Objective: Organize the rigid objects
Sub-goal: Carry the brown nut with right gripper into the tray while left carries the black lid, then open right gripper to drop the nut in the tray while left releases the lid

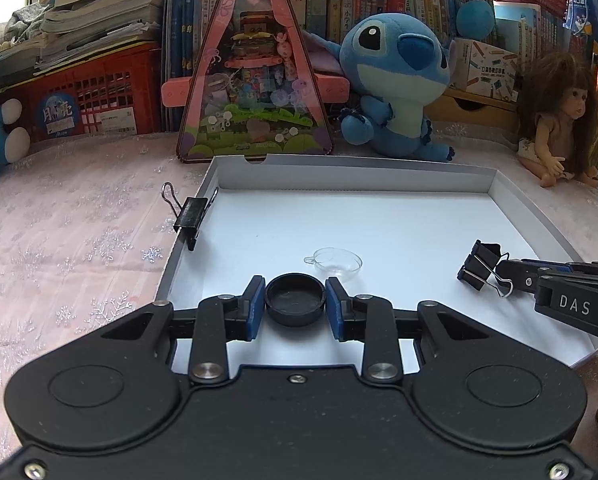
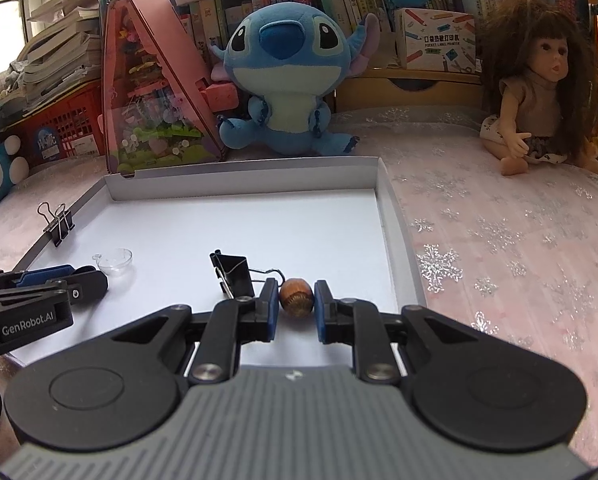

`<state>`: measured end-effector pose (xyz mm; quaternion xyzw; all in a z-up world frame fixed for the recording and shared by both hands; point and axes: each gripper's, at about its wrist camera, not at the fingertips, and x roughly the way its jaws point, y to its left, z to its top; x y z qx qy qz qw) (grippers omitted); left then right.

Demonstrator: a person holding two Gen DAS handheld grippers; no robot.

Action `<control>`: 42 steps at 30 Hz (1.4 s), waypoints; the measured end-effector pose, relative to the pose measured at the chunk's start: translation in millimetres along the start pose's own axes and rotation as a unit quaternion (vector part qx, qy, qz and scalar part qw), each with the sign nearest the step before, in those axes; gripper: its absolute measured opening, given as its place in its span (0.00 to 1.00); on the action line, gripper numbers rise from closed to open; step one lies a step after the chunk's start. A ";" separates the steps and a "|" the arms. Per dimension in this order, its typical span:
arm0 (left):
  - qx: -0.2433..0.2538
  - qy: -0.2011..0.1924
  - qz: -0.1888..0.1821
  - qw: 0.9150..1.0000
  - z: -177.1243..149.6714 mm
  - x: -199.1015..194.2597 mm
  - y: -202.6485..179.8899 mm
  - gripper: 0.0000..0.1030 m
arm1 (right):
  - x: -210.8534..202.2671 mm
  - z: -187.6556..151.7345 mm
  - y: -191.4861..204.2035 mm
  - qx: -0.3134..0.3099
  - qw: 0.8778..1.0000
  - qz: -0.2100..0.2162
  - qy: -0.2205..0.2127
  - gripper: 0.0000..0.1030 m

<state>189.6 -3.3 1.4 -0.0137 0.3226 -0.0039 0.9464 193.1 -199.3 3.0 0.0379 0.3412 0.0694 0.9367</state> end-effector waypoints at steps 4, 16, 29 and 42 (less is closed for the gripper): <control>0.002 -0.001 0.001 1.000 -1.0 -0.2 -0.6 0.30 | 0.0 0.1 0.3 0.000 1.000 0.000 0.000 0.22; 0.002 -0.005 -0.004 1.000 -4.2 -12.2 0.8 0.42 | -6.3 -1.5 -2.1 0.013 1.000 0.006 0.005 0.45; 0.013 -0.033 -0.026 0.999 -15.2 -55.4 -1.5 0.63 | -34.5 -8.7 2.8 -0.009 1.000 0.017 -0.022 0.63; 0.032 -0.039 -0.053 0.997 -38.5 -93.1 -5.9 0.69 | -71.6 -28.1 8.8 -0.031 0.998 0.040 -0.049 0.66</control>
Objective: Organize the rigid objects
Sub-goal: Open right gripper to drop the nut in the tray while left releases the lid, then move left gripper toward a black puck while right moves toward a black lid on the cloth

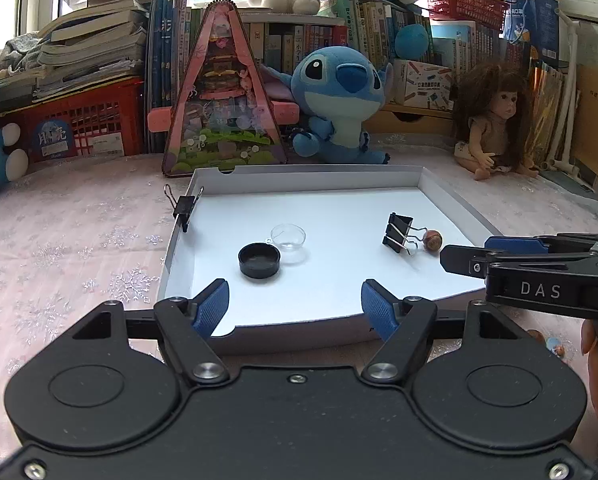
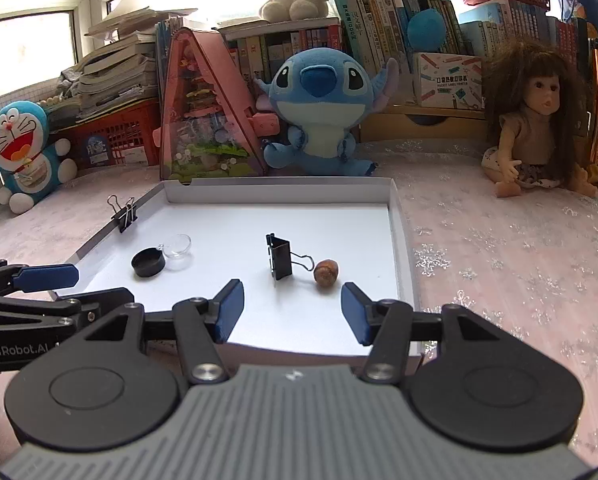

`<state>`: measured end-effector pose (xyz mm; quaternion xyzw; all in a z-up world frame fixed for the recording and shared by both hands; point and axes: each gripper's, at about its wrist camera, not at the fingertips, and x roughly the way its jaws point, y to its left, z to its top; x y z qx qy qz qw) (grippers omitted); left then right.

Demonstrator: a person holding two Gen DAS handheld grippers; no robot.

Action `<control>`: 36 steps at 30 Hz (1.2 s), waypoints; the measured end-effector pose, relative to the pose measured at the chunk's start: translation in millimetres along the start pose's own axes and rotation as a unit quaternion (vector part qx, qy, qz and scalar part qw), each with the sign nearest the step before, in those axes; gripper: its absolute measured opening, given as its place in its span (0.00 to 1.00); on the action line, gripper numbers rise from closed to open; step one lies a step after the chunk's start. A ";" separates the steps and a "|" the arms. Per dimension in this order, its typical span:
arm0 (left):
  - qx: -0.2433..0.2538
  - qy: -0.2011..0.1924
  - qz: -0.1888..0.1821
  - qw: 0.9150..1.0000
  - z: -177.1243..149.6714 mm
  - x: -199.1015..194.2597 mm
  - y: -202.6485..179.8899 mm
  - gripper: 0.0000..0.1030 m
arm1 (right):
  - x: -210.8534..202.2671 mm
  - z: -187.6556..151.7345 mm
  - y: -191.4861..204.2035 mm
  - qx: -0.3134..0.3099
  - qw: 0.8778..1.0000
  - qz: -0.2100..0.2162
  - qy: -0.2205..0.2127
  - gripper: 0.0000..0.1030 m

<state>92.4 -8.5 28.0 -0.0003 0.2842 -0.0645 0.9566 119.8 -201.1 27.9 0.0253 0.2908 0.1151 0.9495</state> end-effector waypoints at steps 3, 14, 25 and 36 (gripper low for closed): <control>0.004 -0.002 -0.003 1.000 -4.3 -6.3 -2.5 0.69 | -8.5 -5.1 3.3 -0.008 1.000 0.009 -0.006 0.67; 0.022 -0.008 -0.010 1.000 -22.7 -27.7 -8.5 0.70 | -33.4 -26.7 11.3 -0.049 0.998 0.020 -0.027 0.72; 0.040 -0.006 -0.021 0.999 -41.2 -45.0 -15.3 0.70 | -49.9 -40.4 16.7 -0.063 0.997 0.031 -0.037 0.73; 0.029 0.015 -0.035 0.999 -54.9 -49.0 -12.9 0.68 | -52.5 -63.5 18.8 -0.065 0.997 0.037 -0.012 0.73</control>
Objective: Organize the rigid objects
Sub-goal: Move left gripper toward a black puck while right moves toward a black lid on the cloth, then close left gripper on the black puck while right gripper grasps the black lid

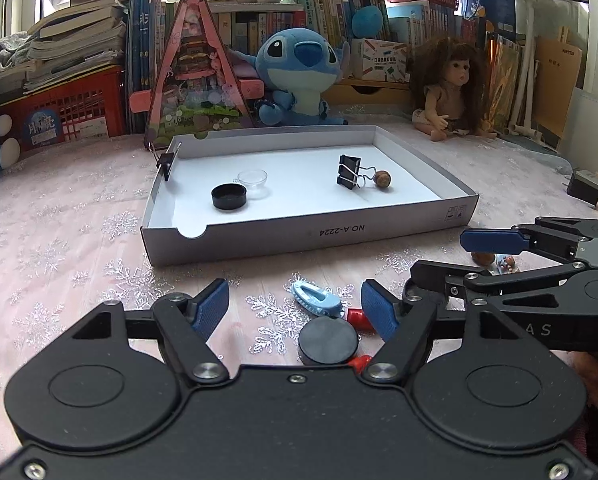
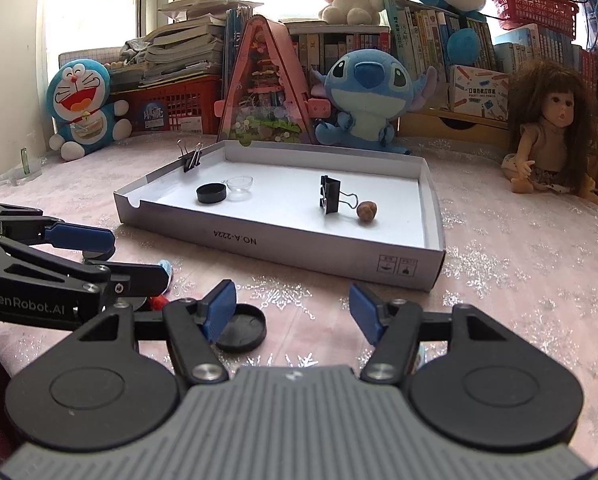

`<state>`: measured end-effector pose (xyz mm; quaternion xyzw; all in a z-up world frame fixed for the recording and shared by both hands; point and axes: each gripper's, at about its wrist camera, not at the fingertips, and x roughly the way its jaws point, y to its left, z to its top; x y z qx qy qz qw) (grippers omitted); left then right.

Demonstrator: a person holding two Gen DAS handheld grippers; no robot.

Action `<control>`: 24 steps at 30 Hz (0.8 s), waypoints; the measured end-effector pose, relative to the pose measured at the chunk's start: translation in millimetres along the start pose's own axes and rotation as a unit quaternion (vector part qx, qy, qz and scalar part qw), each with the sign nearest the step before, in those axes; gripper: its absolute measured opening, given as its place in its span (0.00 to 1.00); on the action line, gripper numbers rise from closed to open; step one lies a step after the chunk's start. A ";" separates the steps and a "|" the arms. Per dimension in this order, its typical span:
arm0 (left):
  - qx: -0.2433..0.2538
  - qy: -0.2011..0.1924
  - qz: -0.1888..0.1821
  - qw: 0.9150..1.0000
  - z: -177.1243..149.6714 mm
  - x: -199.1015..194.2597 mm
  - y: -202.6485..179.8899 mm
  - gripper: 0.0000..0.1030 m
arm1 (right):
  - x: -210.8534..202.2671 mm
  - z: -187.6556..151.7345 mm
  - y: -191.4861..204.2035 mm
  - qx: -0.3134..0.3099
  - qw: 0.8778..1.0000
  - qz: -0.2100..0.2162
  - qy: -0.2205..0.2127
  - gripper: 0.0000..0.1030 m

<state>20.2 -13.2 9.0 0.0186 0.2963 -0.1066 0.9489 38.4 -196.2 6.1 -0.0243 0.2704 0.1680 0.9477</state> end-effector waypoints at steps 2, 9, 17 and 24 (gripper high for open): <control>-0.002 0.004 -0.005 1.000 -2.9 -1.3 -0.5 0.66 | -1.4 -3.0 -0.1 0.001 1.000 0.001 0.001 0.73; 0.006 0.012 -0.012 1.000 -12.4 -2.9 -3.1 0.61 | -4.5 -10.2 3.3 -0.003 1.000 0.008 0.005 0.73; 0.006 0.016 -0.008 1.000 -18.4 -2.1 -3.5 0.55 | -3.7 -14.7 5.2 0.000 1.000 0.008 0.007 0.73; 0.006 0.014 -0.008 1.000 -19.8 -3.4 -3.5 0.50 | -6.2 -15.4 5.9 0.001 1.000 0.010 0.005 0.73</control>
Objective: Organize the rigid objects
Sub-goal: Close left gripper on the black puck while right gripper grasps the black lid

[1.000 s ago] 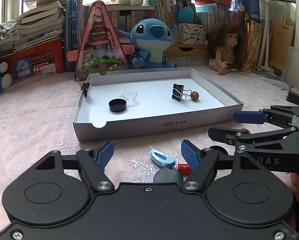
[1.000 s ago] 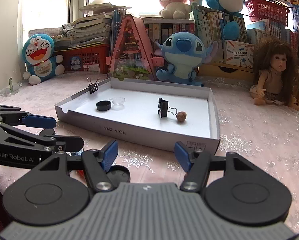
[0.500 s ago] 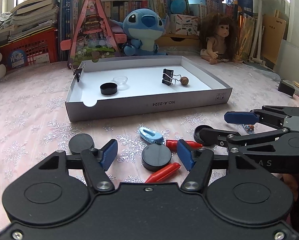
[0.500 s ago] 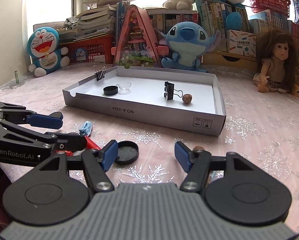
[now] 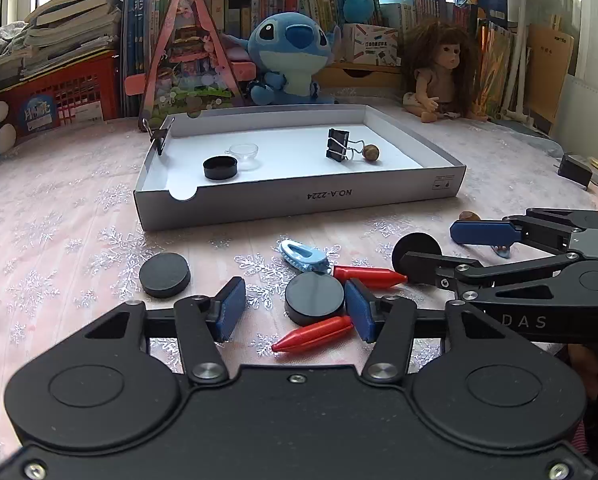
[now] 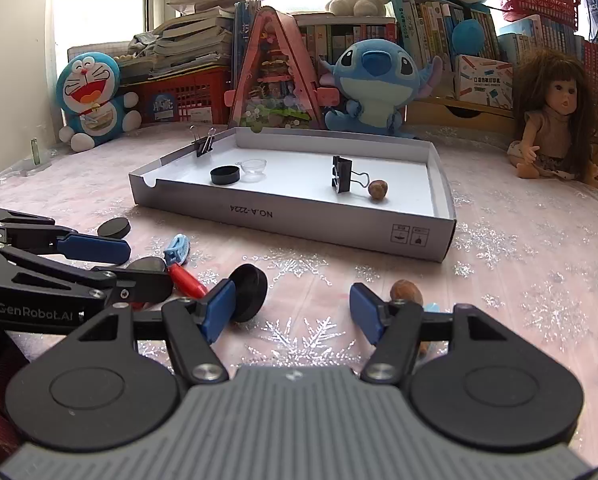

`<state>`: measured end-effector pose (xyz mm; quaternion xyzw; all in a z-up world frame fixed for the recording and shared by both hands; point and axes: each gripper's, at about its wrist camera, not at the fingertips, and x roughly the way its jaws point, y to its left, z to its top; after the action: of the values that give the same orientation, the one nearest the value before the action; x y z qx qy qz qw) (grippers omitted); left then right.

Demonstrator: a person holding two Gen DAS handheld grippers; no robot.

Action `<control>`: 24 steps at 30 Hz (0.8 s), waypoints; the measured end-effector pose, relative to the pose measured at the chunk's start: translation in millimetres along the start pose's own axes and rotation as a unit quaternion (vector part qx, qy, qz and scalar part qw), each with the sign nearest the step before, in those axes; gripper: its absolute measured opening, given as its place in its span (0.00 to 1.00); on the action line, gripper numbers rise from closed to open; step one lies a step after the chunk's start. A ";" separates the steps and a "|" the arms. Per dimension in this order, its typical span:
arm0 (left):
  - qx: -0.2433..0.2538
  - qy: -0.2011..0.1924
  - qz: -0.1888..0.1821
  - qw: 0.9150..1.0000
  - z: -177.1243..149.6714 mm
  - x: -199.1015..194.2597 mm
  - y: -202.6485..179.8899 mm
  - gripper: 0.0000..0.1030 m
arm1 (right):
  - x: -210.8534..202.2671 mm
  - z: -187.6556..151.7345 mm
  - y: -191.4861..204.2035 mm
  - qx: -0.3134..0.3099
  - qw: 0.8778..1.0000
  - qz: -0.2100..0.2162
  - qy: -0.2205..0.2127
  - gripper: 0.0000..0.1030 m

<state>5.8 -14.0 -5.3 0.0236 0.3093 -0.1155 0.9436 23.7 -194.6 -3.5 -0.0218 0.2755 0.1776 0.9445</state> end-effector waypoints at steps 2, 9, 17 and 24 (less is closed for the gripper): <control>0.000 -0.001 0.000 1.000 -0.4 -1.3 -0.2 0.47 | -0.9 -0.4 0.7 -0.001 1.000 0.000 -0.001 0.73; -0.001 -0.003 -0.005 1.000 -0.3 -2.6 -1.4 0.33 | -3.5 -0.9 2.7 -0.006 1.000 0.002 -0.004 0.73; -0.020 -0.012 0.016 1.000 3.8 -2.5 4.6 0.29 | -4.7 -0.6 -0.2 0.004 1.000 0.016 -0.004 0.73; -0.025 -0.011 0.019 0.999 5.6 -0.9 8.0 0.29 | -6.5 -2.2 2.9 -0.015 0.999 0.036 0.004 0.66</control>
<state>10.1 -6.6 -0.4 0.0043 0.3013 -0.0898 0.9493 16.4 -194.3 -1.8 -0.0263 0.2769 0.2152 0.9361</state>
